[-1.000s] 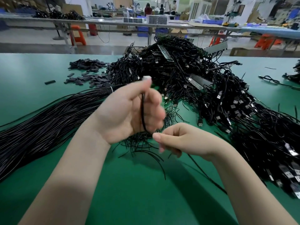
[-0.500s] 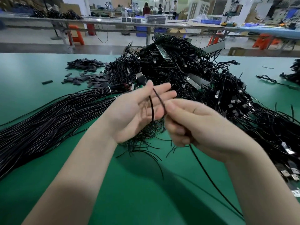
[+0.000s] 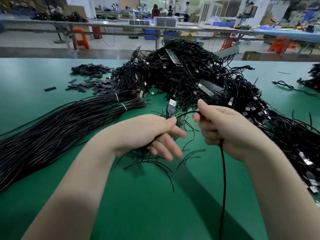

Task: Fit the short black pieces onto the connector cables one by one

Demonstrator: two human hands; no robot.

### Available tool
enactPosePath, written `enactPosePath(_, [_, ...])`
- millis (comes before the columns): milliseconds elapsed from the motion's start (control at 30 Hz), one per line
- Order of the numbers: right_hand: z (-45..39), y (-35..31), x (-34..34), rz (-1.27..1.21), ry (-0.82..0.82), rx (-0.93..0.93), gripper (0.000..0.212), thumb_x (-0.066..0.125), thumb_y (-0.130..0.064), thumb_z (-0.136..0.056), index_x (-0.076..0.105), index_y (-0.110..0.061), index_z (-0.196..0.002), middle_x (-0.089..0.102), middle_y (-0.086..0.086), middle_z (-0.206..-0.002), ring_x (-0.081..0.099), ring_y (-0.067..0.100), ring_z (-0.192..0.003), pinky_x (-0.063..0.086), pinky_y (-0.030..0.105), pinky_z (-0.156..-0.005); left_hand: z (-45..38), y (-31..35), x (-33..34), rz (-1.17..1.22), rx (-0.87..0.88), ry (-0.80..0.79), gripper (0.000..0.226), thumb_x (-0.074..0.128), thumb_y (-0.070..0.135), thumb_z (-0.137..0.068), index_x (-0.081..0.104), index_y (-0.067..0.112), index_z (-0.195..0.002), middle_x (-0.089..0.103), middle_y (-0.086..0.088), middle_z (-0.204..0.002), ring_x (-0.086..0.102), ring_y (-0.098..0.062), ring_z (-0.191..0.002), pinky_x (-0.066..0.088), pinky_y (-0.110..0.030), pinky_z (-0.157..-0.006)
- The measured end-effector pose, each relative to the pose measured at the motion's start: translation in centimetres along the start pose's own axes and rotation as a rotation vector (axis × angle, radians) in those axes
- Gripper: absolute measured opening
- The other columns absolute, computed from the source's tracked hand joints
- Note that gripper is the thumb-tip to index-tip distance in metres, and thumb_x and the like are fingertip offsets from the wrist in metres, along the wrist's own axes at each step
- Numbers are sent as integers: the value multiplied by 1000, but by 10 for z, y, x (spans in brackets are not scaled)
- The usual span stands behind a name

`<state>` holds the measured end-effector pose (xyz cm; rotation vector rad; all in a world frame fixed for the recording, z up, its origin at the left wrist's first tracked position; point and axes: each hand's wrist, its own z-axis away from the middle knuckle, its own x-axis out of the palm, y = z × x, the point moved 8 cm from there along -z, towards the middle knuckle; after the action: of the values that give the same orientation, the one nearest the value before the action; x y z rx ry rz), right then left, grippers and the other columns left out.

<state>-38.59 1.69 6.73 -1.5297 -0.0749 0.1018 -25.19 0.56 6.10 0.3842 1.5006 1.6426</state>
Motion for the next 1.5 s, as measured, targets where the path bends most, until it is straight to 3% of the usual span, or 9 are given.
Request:
enactPosePath(133, [16, -20, 43, 5, -273, -158, 30, 43, -34, -99, 71, -24, -92, 34, -9, -56, 25, 7, -44, 26, 19, -44, -9, 5, -18, 436, 132, 220, 40, 29, 42, -103, 64, 27, -116, 73, 7, -111, 67, -6, -107, 50, -25, -91])
enactPosePath(300, [11, 26, 81, 29, -534, 39, 33, 41, -38, -100, 68, -23, -90, 34, -8, -58, 28, 8, -47, 29, 18, -47, 4, 33, -18, 811, 322, 89, 47, 34, 43, -95, 71, 17, -110, 74, -1, -108, 69, -12, -103, 56, -23, -87])
enactPosePath(433, [-4, 51, 45, 354, -316, 152, 43, 57, -63, -77, 53, -24, -60, 28, -4, -55, 22, 12, -48, 20, 23, -45, 22, 44, -12, 635, 341, -32, 44, 41, 39, -94, 69, 23, -65, 53, 10, -50, 51, -7, -43, 39, -19, -47])
enactPosePath(533, [-7, 34, 3, 394, -30, 106, 53, 61, -70, -68, 46, -19, -62, 31, -6, -52, 21, 13, -48, 19, 23, -44, 16, 27, -2, 188, 183, -52, 46, 40, 44, -90, 68, 24, -60, 45, 8, -42, 38, -6, -34, 31, -16, -40])
enactPosePath(633, [-1, 6, -10, 286, 65, 1, 42, 54, -49, -93, 66, -20, -65, 33, -13, -49, 23, 10, -46, 20, 21, -44, 0, 6, 5, -74, 7, 1, 45, 35, 48, -101, 72, 27, -84, 66, 4, -57, 53, -7, -42, 39, -17, -47])
enactPosePath(900, [14, -18, 61, 165, -181, -179, 31, 40, -22, -104, 63, -22, -84, 49, -7, -57, 45, 15, -52, 40, 20, -50, -2, 22, -18, 730, 255, 246, 45, 29, 39, -105, 66, 13, -112, 75, -3, -107, 66, -12, -105, 54, -15, -66])
enactPosePath(1067, [3, 4, 49, 294, -130, -56, 39, 48, -40, -97, 62, -20, -67, 41, -9, -51, 39, 13, -50, 36, 26, -54, 6, 34, -18, 837, 345, 254, 37, 32, 30, -105, 63, 12, -96, 72, 2, -74, 72, -15, -73, 58, -25, -70])
enactPosePath(1200, [3, 9, 44, 341, -111, -50, 32, 54, -53, -87, 65, -24, -80, 57, -8, -62, 51, 10, -55, 43, 28, -57, 6, 35, -23, 786, 384, 313, 31, 33, 32, -106, 52, 19, -84, 42, 12, -53, 45, -5, -47, 52, -23, -67])
enactPosePath(1500, [1, -1, 56, 176, -78, -202, 19, 68, -21, -88, 60, -3, -88, 63, -4, -68, 63, 10, -66, 51, 18, -62, -7, 24, 1, 720, 281, 102, 25, 44, 40, -94, 53, 21, -82, 60, 7, -72, 62, -9, -71, 28, -33, -65])
